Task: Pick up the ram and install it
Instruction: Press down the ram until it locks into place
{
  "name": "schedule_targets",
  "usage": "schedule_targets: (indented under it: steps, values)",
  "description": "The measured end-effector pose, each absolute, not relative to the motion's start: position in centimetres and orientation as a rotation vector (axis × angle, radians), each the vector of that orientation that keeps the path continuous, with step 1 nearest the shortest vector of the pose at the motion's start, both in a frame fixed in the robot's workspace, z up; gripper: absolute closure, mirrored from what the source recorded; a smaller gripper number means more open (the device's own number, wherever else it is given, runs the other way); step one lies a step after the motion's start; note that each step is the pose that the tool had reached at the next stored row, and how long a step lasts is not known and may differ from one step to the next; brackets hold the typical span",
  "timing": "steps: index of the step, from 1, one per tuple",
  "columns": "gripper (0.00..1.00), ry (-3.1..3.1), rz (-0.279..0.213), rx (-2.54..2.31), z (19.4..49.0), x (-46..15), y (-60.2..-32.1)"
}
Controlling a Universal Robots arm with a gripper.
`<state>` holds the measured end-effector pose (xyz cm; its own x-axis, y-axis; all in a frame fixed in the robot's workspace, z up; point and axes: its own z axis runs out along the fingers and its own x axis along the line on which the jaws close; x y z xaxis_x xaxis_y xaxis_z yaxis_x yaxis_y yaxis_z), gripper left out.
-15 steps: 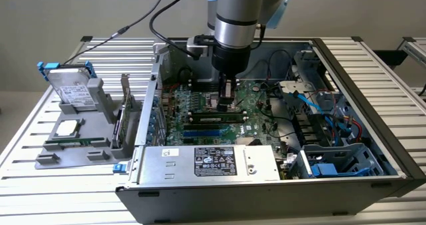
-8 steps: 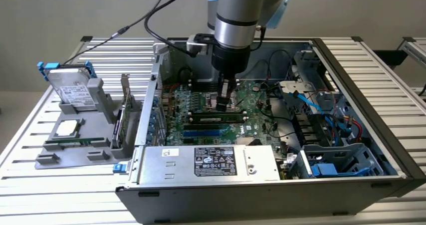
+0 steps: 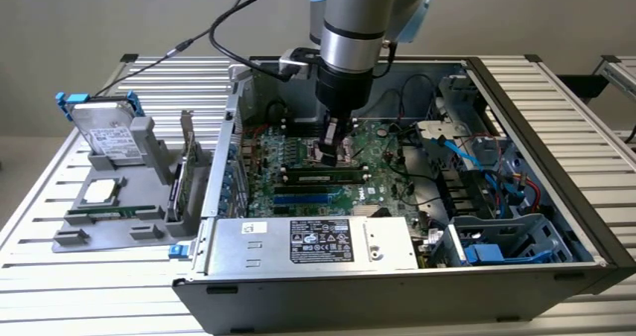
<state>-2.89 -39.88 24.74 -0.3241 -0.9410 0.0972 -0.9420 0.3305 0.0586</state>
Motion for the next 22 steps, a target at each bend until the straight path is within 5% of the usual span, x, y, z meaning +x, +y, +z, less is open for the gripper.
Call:
schedule_targets:
  steps: [22]
  values:
    - [0.9, -2.734, -0.006, 1.325, 24.63, -2.89, -39.88]
